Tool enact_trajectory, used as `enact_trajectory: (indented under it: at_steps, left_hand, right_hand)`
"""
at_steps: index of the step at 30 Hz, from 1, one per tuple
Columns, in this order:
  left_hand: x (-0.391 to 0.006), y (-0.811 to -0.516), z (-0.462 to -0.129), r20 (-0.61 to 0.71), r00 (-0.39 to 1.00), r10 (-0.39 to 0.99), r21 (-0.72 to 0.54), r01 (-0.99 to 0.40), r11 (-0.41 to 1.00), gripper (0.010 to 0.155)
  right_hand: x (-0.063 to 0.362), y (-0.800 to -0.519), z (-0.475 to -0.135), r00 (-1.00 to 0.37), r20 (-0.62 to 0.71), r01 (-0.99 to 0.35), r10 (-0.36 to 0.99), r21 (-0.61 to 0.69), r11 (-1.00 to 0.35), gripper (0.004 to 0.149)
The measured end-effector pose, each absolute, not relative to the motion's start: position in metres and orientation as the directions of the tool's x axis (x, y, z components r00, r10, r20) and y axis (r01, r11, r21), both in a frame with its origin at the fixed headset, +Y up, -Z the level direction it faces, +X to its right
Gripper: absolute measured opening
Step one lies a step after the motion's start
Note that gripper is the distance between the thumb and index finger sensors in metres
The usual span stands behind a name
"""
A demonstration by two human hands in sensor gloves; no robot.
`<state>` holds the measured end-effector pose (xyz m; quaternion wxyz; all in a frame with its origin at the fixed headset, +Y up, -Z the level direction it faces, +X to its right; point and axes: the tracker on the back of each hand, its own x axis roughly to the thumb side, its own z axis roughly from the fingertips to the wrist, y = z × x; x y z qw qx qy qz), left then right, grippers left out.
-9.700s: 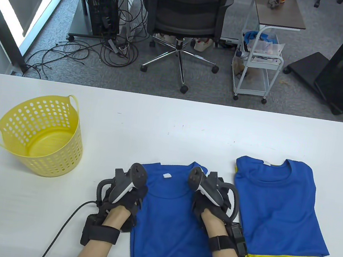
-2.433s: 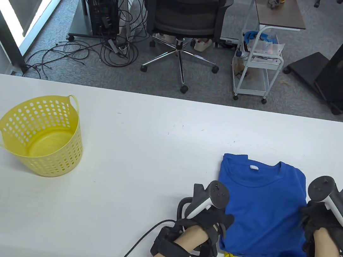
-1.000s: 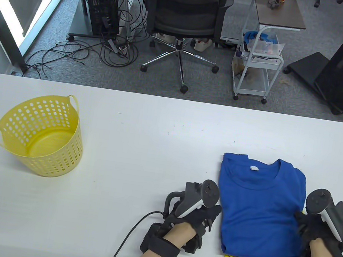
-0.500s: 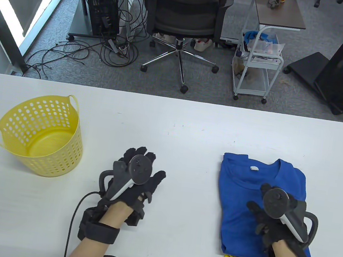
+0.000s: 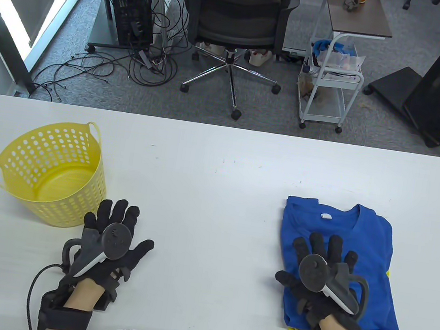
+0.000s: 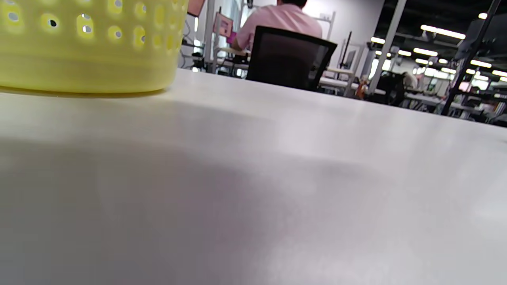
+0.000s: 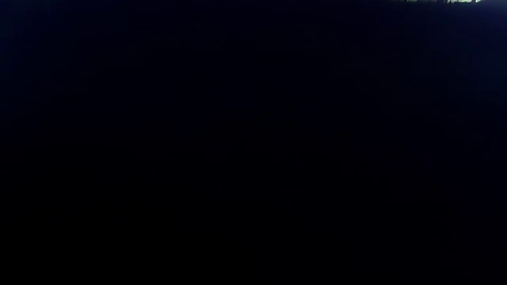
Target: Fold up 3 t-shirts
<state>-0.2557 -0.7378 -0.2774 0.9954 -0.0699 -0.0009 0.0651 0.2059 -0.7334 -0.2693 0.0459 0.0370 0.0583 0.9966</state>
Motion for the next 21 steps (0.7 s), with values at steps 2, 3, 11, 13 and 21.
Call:
enact_trajectory:
  at_steps: [2, 3, 11, 13, 21]
  left_hand:
    - [-0.256, -0.740, -0.275, 0.005, 0.992, 0.130, -0.147, -0.128, 0.981, 0.092]
    - [-0.256, -0.741, -0.274, 0.010, 0.992, 0.129, -0.162, -0.126, 0.979, 0.092]
    - [-0.245, -0.742, -0.275, 0.017, 0.996, 0.092, -0.165, -0.088, 0.982, 0.091]
    - [-0.245, -0.742, -0.276, 0.016, 0.996, 0.090, -0.169, -0.086, 0.982, 0.091]
    - [-0.249, -0.741, -0.274, 0.009, 0.995, 0.098, -0.185, -0.095, 0.978, 0.091]
  right_hand:
    - [0.201, -0.733, -0.267, -0.995, 0.087, -0.048, 0.056, 0.088, -0.995, 0.086]
    - [0.200, -0.732, -0.265, -0.995, 0.095, -0.035, 0.042, 0.079, -0.996, 0.086]
    - [0.205, -0.737, -0.262, -0.992, 0.109, -0.054, 0.064, 0.092, -0.994, 0.086]
    - [0.204, -0.736, -0.261, -0.991, 0.118, -0.051, 0.062, 0.088, -0.995, 0.086]
    - [0.201, -0.737, -0.261, -0.989, 0.132, -0.054, 0.067, 0.101, -0.993, 0.085]
